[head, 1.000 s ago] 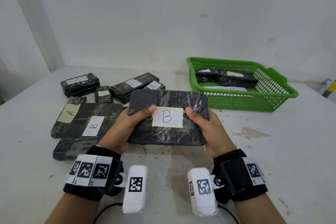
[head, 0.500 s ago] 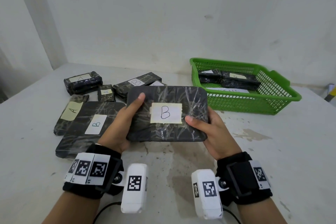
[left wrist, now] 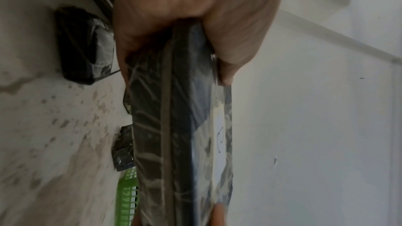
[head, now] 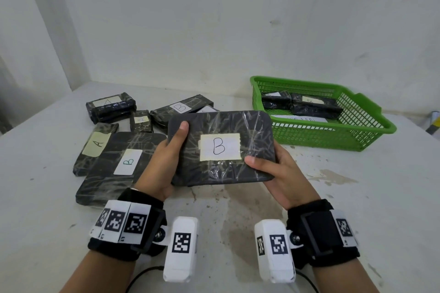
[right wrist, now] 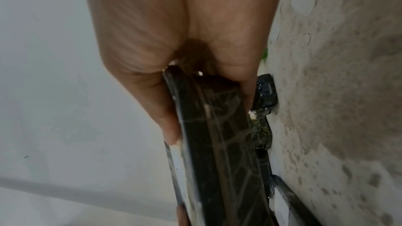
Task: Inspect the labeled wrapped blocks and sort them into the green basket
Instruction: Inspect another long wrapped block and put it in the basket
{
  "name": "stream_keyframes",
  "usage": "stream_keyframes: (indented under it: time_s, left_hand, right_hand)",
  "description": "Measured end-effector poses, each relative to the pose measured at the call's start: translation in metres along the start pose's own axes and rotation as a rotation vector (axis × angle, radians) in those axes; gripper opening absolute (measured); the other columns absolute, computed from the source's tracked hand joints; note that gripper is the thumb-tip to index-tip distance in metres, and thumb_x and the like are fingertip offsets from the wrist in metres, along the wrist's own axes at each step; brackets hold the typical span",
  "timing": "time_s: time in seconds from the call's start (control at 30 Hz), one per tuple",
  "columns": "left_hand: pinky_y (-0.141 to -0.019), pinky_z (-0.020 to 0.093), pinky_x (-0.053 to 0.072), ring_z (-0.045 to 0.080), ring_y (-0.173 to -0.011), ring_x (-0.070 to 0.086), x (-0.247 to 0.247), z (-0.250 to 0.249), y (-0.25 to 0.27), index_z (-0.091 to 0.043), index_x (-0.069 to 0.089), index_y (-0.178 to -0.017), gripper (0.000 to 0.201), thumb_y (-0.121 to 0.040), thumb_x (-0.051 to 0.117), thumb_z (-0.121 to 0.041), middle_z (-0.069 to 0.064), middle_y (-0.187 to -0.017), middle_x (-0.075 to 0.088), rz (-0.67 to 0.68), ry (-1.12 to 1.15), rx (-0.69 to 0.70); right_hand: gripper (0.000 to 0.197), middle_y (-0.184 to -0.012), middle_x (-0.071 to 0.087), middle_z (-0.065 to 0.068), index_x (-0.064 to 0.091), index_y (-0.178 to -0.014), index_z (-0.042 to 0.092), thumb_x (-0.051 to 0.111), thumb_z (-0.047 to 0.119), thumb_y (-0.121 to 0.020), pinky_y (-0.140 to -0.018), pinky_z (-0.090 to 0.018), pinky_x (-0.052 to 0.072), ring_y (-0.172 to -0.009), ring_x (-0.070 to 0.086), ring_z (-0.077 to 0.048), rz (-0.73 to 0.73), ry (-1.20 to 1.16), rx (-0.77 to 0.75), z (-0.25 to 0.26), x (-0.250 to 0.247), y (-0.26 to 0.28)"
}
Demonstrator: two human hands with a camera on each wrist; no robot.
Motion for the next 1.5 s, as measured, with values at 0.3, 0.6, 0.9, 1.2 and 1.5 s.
stream_keyframes:
  time_s: [0.3,0.6,0.9,1.2,1.5]
  left_hand:
    - [-0.064,0.027,0.060,0.021,-0.084,0.074,0.003,0.001,0.001,-0.012,0.072,-0.103,0.033,-0.083,0.064,-0.037,0.005,-0.091,0.078,0.116,0.062,0.052]
    - [-0.081,0.035,0.058,0.023,-0.097,0.072,-0.001,0.003,-0.002,-0.011,0.066,-0.117,0.046,-0.076,0.071,-0.030,0.007,-0.102,0.076,0.115,0.040,0.155]
    - [-0.079,0.029,0.058,0.018,-0.099,0.072,-0.003,0.000,0.001,-0.022,0.070,-0.107,0.032,-0.080,0.062,-0.038,0.002,-0.101,0.076,0.161,-0.039,0.342]
    - [-0.087,0.027,0.057,0.013,-0.108,0.067,-0.003,0.000,0.004,-0.024,0.064,-0.123,0.040,-0.084,0.059,-0.034,-0.002,-0.112,0.073,0.223,-0.086,0.429]
    - [-0.095,0.046,0.052,0.014,-0.120,0.061,0.004,0.006,0.005,-0.041,0.055,-0.130,0.066,-0.075,0.053,-0.077,-0.013,-0.124,0.068,0.329,-0.113,0.152]
  right_hand:
    - [0.065,-0.124,0.068,-0.010,0.053,-0.132,0.009,0.073,0.016,-0.071,-0.100,-0.038,0.050,-0.111,0.065,-0.022,-0.093,-0.067,-0.050,0.002,0.007,-0.001]
    - [0.060,-0.135,0.062,-0.011,0.049,-0.140,0.011,0.061,0.032,-0.085,-0.100,-0.042,0.051,-0.123,0.060,-0.025,-0.132,-0.073,0.001,-0.001,0.010,-0.002]
    - [0.060,-0.133,0.063,-0.005,0.048,-0.141,0.016,0.055,0.034,-0.085,-0.107,-0.049,0.045,-0.124,0.060,-0.022,-0.177,-0.095,-0.016,0.000,0.013,-0.002]
    - [0.077,-0.141,0.057,-0.005,0.049,-0.143,0.021,0.050,0.069,-0.082,-0.111,-0.057,0.037,-0.132,0.053,-0.024,-0.158,-0.068,-0.009,0.006,0.007,-0.002]
    - [0.089,-0.120,0.071,-0.001,0.069,-0.112,0.020,0.057,0.091,-0.059,-0.111,-0.050,0.039,-0.121,0.061,-0.020,-0.411,0.194,-0.190,0.002,-0.001,-0.002]
Point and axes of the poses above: each hand's wrist, its own y-axis away from the middle knuckle, its own x-axis out of the palm, z = x × y, the point moved 1 cm from there along -y, towards the middle knuckle
